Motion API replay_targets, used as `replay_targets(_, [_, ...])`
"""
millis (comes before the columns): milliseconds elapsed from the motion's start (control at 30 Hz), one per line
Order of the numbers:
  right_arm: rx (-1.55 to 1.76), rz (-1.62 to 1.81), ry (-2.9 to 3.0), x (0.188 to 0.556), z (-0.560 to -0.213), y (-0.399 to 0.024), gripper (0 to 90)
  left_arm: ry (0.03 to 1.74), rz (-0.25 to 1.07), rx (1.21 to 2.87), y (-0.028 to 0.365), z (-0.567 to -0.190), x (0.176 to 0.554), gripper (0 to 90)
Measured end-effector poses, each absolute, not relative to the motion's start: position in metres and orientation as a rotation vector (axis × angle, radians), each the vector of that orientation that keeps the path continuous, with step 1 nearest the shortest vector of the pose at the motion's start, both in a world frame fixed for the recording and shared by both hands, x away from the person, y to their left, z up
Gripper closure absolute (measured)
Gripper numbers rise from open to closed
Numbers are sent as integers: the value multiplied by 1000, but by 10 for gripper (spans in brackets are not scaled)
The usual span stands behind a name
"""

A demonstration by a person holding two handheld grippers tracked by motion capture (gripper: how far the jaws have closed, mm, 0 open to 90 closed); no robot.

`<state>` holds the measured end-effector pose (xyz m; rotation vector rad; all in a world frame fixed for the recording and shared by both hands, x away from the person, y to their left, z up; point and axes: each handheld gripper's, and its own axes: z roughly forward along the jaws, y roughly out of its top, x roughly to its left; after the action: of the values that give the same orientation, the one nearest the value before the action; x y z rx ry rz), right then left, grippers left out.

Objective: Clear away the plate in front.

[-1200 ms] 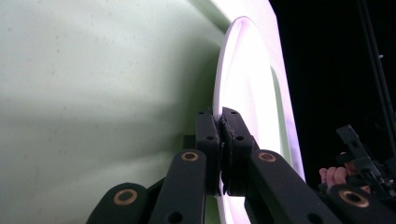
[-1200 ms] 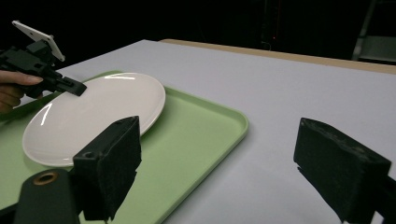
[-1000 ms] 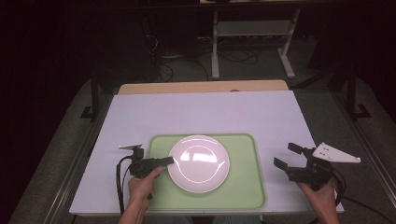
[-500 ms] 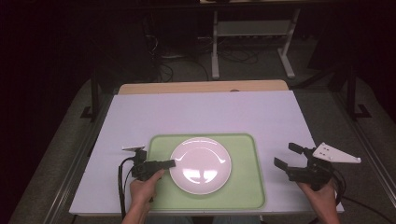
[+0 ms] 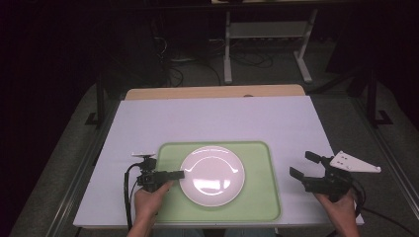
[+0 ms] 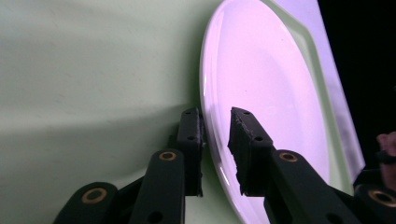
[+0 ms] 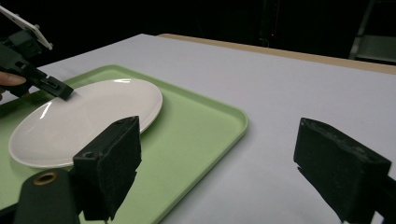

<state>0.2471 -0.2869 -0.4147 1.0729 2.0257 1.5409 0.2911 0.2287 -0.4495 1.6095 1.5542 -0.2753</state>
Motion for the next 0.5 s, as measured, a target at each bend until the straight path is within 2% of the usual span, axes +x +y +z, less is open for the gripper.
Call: replay_targets(500, [1090, 1517, 2034, 248, -417, -286, 139, 1388, -39, 1768, 234, -423, 285, 597])
